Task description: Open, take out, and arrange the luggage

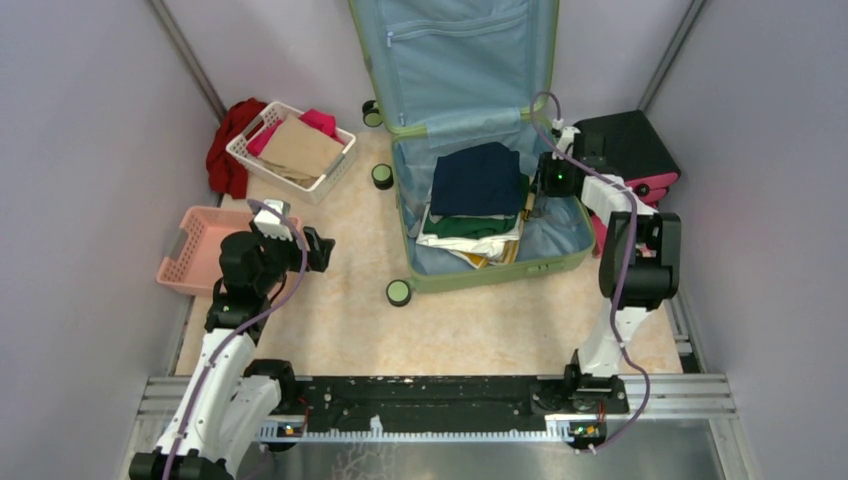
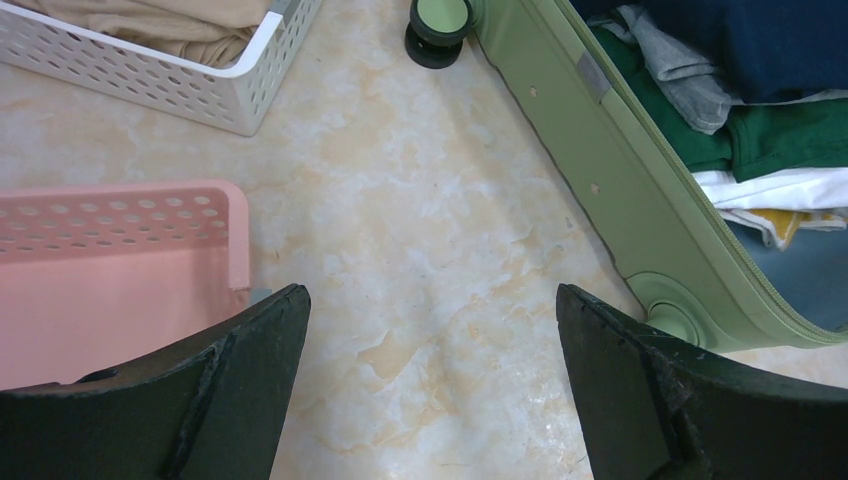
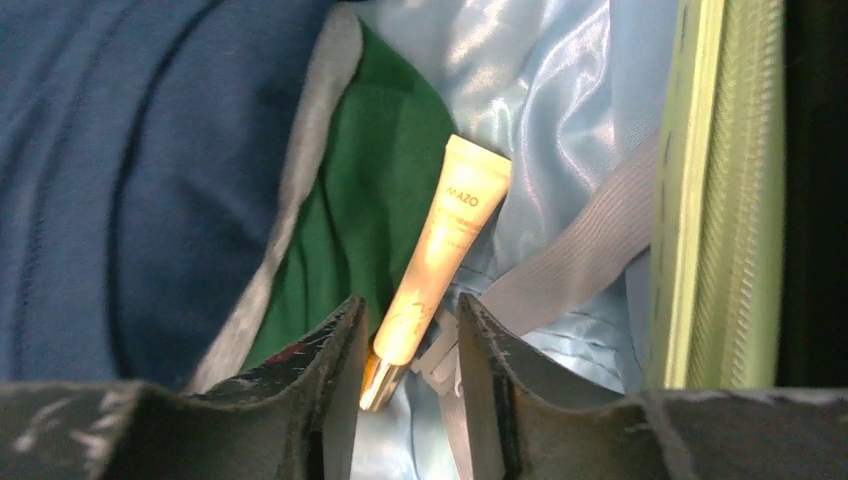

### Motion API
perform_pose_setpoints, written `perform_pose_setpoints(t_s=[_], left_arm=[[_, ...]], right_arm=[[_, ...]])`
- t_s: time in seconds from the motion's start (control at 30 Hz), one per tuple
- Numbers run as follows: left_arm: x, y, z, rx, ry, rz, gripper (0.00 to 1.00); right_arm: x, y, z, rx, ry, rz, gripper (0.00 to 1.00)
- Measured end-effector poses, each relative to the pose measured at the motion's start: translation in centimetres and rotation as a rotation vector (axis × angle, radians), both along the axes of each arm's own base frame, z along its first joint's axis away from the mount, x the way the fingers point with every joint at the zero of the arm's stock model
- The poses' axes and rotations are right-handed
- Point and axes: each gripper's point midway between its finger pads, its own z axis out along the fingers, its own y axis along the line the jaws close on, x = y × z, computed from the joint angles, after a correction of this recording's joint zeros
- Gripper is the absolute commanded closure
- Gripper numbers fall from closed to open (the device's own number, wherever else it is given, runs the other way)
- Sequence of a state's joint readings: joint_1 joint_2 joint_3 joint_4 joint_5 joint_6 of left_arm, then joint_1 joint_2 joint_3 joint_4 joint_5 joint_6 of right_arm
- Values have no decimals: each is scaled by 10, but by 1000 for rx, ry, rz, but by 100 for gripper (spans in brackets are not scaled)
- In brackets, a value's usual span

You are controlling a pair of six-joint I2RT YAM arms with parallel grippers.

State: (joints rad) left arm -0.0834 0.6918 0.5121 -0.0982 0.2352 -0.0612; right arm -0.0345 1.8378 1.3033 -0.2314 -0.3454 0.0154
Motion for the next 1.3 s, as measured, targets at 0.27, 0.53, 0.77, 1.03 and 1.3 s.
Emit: perform_pose_setpoints(t_s=[0.27,0.53,0.77,1.03,1.3], left_arm=[[0,0,0,3,-1,-1,1],[0,0,-1,3,1,-1,1],[0,0,-1,3,1,-1,1],[0,0,-1,3,1,-2,1],[0,0,1,3,-5,-2,1]], right_arm=[[5,3,-33,12,89,-69,66],[12,12,-49,-16,117,-76,73],[14,13,-41,-27,91,-70,90],[0,6,28,-63,-79,-67,94],[-46,16,105,-22,-293,79,97]])
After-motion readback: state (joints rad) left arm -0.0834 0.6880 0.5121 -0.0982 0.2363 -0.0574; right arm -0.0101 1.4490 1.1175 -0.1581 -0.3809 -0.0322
